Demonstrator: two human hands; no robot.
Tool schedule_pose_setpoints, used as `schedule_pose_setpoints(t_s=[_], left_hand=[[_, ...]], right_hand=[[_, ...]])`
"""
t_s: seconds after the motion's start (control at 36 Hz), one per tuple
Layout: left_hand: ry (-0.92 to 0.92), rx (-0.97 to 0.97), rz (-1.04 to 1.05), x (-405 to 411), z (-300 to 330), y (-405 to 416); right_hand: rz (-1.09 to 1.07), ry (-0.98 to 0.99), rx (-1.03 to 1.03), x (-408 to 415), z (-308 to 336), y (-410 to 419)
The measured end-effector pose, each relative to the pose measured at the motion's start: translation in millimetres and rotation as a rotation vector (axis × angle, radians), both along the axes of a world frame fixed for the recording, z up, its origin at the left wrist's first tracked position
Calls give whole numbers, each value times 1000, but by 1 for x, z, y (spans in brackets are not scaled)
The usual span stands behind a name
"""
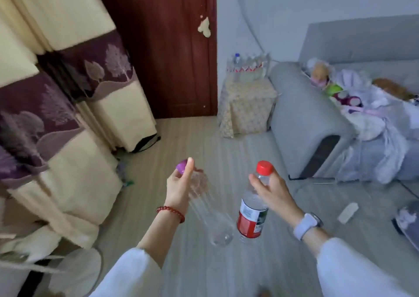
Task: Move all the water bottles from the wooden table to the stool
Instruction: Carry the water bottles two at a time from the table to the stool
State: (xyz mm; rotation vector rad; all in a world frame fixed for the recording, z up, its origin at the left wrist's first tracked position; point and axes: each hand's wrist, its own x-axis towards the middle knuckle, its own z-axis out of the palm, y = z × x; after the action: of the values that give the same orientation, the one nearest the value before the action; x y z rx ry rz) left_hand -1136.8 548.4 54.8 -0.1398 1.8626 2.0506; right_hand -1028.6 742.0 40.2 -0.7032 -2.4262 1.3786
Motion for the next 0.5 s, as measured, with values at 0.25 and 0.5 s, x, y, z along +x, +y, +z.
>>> schedule_pose_setpoints(t_s=[0.25, 0.5], left_hand=[[403, -334, -241, -124, -6, 223], [514, -486, -269, -269, 1, 363]], right_hand=[[-96, 16, 23, -121, -5, 202], [-45, -26, 78, -256, 7, 351]])
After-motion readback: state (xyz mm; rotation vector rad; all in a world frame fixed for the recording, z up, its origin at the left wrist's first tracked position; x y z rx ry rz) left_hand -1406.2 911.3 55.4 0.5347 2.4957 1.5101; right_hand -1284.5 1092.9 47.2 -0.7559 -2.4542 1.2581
